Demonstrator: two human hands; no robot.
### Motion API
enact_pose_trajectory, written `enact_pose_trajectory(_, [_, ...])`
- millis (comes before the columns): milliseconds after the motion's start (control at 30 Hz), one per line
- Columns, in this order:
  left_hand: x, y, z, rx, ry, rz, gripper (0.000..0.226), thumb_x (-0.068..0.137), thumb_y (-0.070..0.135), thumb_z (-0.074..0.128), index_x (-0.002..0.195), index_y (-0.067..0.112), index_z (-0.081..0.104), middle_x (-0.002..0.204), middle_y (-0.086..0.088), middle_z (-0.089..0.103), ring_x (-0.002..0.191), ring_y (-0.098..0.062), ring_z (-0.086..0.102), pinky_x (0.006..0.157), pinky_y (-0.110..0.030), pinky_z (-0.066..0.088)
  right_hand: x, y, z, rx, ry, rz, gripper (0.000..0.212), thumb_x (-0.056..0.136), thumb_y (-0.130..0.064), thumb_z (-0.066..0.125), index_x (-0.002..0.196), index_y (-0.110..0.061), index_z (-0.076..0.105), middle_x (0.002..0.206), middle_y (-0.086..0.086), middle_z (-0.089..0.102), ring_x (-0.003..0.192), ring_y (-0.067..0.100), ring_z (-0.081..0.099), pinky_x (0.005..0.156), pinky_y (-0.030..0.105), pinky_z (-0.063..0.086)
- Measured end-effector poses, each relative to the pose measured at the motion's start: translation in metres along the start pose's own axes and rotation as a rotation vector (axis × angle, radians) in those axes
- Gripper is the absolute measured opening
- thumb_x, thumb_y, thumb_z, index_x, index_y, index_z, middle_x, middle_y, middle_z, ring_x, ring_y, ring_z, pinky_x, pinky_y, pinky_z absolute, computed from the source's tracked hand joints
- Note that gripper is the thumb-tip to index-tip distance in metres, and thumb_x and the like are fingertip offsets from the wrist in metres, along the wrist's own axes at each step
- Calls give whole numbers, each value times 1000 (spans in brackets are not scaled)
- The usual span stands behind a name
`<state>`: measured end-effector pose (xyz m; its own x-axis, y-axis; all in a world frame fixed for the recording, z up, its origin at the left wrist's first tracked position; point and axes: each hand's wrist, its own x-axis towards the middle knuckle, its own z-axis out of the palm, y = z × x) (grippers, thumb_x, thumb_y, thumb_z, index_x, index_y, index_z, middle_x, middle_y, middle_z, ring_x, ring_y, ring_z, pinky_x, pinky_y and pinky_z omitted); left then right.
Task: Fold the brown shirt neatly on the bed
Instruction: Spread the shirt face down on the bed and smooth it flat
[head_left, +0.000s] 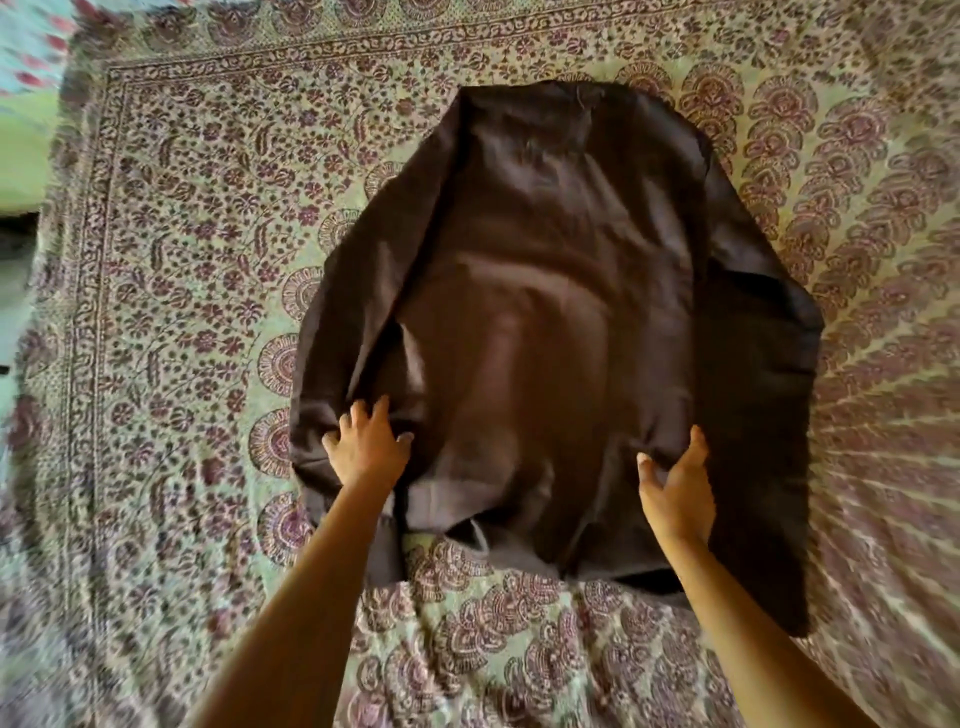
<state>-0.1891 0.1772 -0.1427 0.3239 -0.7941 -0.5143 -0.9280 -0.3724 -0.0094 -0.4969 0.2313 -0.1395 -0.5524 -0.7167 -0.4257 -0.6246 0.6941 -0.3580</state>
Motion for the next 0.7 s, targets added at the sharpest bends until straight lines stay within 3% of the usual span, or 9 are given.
enact_pose_trajectory(100, [-1,-27,3,119,53,14,63,89,33,53,145,27,26,149,-5,31,137,-29,24,112,-51,14,-10,15,-6,-35,-60,70,51,89,-25,58,129,0,40,112,28,61,102,43,58,73,42,46])
enact_pose_trajectory(167, [5,-55,0,145,118,-52,56,90,21,48,143,23,31,147,-8,33,137,-29,24,114,-53,11,-16,24,-10,-53,-79,84,42,88,-27,59,116,4,50,114,28,60,105,42,56,78,42,45])
enact_pose_trajectory(300, [26,-97,-18,135,241,-192,48,93,17,41,141,14,36,151,-11,26,143,-27,11,115,-53,2,-24,32,-11,40,35,104,41,89,-29,58,110,6,53,111,30,60,103,45,56,78,43,44])
enact_pose_trajectory(367, [24,-90,-20,138,219,-70,46,88,15,47,134,13,44,145,-13,37,140,-28,21,114,-50,10,-30,36,-9,151,55,94,36,88,-27,59,106,5,53,107,30,62,100,44,57,76,42,43])
enact_pose_trajectory(467, [1,-61,-9,-38,53,9,34,88,19,49,121,12,55,124,-19,56,117,-35,50,99,-42,37,-40,44,-4,157,-87,95,49,85,-26,64,119,4,46,118,26,57,107,42,55,79,38,42])
enact_pose_trajectory(600, [-39,-44,16,-329,-17,-147,56,89,18,52,141,13,30,139,-20,36,124,-41,42,99,-48,39,-47,56,-4,49,-199,106,43,83,-27,65,114,1,55,116,23,60,106,39,56,82,39,43])
enact_pose_trajectory(700, [-40,-62,26,-488,-11,-307,48,81,21,63,125,12,46,123,-19,53,113,-39,53,98,-48,42,-51,62,-8,262,-178,90,36,86,-31,62,111,-5,60,113,19,63,105,35,58,83,37,43])
